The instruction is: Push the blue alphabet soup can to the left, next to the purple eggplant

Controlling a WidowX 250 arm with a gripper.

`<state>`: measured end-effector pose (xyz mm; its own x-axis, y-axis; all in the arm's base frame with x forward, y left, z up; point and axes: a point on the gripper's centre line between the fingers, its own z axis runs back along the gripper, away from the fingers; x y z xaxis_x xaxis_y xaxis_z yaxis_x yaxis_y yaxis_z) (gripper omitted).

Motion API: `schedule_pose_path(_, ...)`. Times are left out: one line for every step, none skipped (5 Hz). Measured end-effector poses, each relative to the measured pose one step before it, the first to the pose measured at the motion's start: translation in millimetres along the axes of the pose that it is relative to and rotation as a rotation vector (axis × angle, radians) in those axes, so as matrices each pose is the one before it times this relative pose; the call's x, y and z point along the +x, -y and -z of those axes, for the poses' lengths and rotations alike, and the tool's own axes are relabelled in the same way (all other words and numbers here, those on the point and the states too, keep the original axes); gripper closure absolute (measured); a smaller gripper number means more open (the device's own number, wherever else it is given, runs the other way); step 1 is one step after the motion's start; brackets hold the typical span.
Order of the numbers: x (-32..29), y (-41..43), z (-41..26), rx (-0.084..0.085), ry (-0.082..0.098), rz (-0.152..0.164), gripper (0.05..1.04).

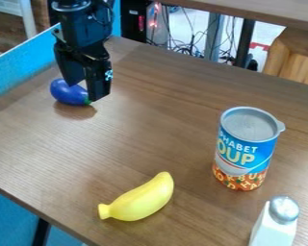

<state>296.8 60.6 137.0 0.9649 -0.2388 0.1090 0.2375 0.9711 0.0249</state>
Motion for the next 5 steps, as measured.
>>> schedule_pose_path(-2.36,1.47,7.22,-0.0122,-0.0248,-0.0022,0.083)
schedule_pose_path(17.17,37.6,-8.67,-0.0136,0.0339,0.0945,0.083)
schedule_pose_path(24.11,42.37,-11.05,-0.0401,0.0539,0.098,0.083)
schedule_pose_path(21.66,28.67,-2.76,0.0142,0.0231,0.0483,0.083)
schedule_pose_path(22.56,25.81,1.23,-0.014,0.002,0.044,0.083)
